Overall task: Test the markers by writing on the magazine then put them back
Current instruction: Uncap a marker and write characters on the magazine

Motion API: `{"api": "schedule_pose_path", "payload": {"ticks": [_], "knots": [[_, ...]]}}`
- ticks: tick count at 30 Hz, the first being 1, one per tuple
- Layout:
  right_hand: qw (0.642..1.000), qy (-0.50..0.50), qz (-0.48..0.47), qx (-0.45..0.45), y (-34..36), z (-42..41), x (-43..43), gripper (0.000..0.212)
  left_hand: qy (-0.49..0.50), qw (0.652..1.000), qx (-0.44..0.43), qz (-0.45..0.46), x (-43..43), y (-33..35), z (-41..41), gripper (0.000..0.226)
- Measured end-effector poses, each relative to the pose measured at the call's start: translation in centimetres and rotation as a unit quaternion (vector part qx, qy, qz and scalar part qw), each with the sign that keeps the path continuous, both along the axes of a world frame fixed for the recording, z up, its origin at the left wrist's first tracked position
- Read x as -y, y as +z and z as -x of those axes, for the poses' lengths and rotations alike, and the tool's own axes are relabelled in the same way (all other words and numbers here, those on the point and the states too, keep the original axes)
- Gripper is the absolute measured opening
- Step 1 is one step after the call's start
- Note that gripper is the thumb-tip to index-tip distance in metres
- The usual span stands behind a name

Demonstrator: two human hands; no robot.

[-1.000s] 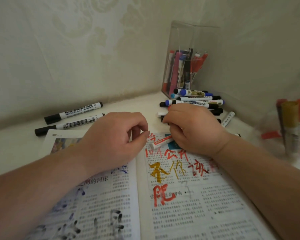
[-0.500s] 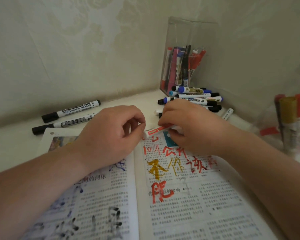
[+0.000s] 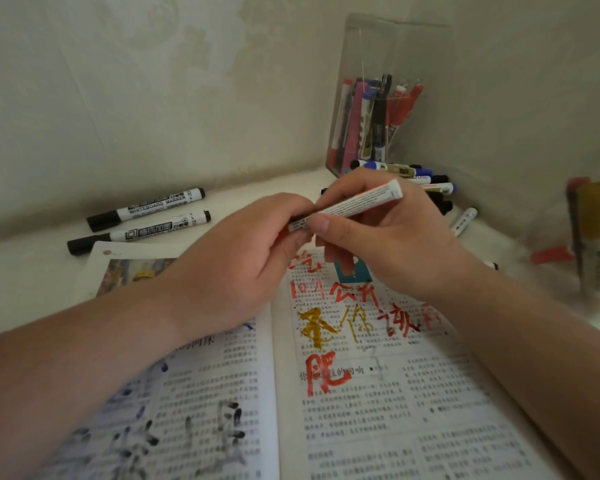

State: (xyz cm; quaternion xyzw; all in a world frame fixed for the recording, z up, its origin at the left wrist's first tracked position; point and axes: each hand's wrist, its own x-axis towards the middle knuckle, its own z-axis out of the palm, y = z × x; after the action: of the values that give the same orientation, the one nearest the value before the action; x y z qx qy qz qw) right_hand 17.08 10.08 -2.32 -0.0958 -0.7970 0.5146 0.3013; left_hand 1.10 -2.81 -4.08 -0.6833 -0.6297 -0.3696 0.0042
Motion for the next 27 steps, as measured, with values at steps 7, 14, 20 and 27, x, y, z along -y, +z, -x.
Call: {"api": "schedule_pose_path", "payload": {"ticks": [7, 14, 20, 27], "knots": [[1.0, 0.011, 0.002, -0.019, 0.2, 0.1, 0.6, 0.013, -0.026, 0.996, 0.047, 0.064, 0.2, 0.0, -0.3, 0.029], [0.999, 0.027, 0.035, -0.028, 0.7, -0.2, 0.5, 0.01, -0.026, 0.995, 0.087, 0.045, 0.4, 0.5, -0.5, 0.028], [0.975, -0.131, 0.166, -0.076, 2.3, -1.4, -0.7, 0.025, -0.043, 0.986, 0.124, 0.108, 0.7, -0.2, 0.2, 0.032], [0.973, -0.005, 0.186, 0.139, 4.3, -6.2, 0.5, 0.021, -0.031, 0.992, 0.039, 0.12, 0.7, -0.1, -0.1, 0.04]]}}
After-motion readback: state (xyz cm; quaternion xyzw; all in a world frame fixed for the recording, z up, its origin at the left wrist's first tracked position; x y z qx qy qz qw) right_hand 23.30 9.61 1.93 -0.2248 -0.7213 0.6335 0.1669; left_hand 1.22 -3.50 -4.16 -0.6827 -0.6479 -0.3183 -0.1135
